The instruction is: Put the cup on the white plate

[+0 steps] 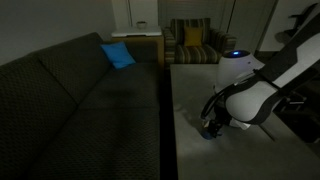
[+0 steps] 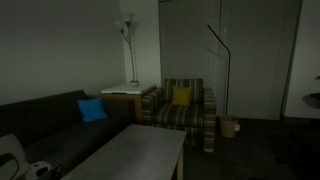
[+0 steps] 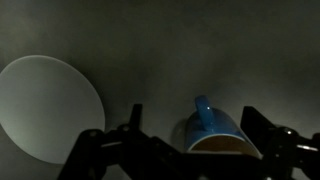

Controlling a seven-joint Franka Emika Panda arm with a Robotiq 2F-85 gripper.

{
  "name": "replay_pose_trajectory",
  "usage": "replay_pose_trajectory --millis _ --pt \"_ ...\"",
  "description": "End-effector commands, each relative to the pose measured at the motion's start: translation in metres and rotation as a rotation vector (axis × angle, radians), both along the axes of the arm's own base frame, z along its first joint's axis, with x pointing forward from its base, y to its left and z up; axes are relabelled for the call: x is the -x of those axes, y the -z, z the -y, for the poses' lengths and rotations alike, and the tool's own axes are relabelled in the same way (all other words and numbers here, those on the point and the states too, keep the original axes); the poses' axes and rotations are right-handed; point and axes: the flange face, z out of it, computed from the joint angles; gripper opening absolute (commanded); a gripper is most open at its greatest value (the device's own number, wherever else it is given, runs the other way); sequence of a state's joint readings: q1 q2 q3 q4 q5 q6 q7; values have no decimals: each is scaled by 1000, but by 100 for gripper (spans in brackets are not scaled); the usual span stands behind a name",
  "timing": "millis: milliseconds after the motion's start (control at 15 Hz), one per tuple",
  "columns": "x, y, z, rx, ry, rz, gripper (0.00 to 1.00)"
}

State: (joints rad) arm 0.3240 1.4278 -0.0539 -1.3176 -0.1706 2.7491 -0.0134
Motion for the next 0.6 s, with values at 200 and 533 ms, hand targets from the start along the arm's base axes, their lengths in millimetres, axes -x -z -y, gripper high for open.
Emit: replay_pose_trajectory --millis 200,533 --pt "-2 12 -9 -59 -190 -33 100" --pt "9 15 -15 -27 -270 -66 100"
